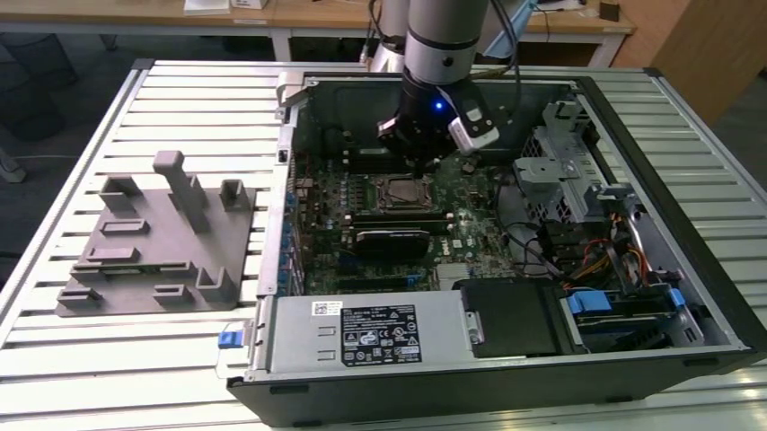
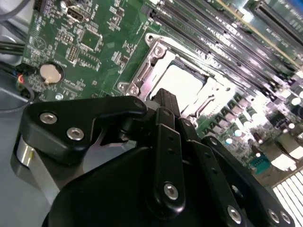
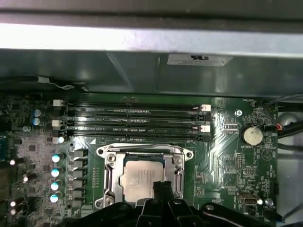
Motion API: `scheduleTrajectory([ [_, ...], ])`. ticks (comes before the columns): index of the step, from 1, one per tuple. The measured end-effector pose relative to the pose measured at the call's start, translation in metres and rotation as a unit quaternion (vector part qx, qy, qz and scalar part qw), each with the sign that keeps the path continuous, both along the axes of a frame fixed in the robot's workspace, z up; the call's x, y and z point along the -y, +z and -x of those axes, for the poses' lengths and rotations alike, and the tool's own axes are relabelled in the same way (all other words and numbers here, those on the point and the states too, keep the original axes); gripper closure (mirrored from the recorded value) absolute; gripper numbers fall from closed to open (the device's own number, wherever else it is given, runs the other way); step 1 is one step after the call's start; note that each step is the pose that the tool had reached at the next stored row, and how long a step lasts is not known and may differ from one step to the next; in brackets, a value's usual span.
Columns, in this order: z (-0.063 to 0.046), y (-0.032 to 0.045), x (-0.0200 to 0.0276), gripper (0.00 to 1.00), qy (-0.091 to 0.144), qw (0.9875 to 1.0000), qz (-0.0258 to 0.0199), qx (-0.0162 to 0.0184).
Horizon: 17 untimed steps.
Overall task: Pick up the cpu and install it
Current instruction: 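Install the second cpu locking lever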
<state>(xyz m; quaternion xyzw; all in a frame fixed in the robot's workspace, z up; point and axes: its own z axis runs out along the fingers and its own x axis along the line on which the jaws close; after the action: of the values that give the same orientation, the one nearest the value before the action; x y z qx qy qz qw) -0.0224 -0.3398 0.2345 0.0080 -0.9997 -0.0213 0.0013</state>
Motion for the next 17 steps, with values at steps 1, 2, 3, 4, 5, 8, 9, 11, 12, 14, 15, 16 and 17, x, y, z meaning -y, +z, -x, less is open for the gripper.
scheduleTrajectory([
  [1,0.000,0.0020,0.0003,0.89,0.000,1.0000,0.0000,-0.0003],
  [2,0.000,0.0028,0.0009,0.89,0.000,1.0000,0.0000,-0.0004],
  [3,0.000,0.0028,0.0025,0.89,0.000,1.0000,-0.0001,-0.0004],
  [4,0.000,0.0028,0.0043,0.89,0.000,1.0000,0.0000,-0.0005],
  [5,0.000,0.0028,0.0063,0.89,0.000,1.0000,0.0000,-0.0005],
  [8,0.000,0.0027,0.0110,0.89,0.000,1.0000,0.0000,-0.0005],
  [9,0.000,0.0027,0.0125,0.89,0.000,1.0000,0.0000,-0.0006],
  [11,0.000,0.0026,0.0144,0.89,0.000,1.0000,0.0000,-0.0006],
  [12,0.000,0.0026,0.0153,0.89,0.000,1.0000,0.0001,-0.0007],
  [14,0.000,0.0023,0.0170,0.89,0.000,1.0000,0.0000,-0.0007],
  [15,0.000,0.0022,0.0178,0.89,0.000,1.0000,0.0000,-0.0008],
  [16,0.000,0.0021,0.0189,0.89,0.000,1.0000,0.0000,-0.0009],
  [17,0.000,0.0020,0.0200,0.89,0.000,1.0000,0.0000,-0.0010],
])
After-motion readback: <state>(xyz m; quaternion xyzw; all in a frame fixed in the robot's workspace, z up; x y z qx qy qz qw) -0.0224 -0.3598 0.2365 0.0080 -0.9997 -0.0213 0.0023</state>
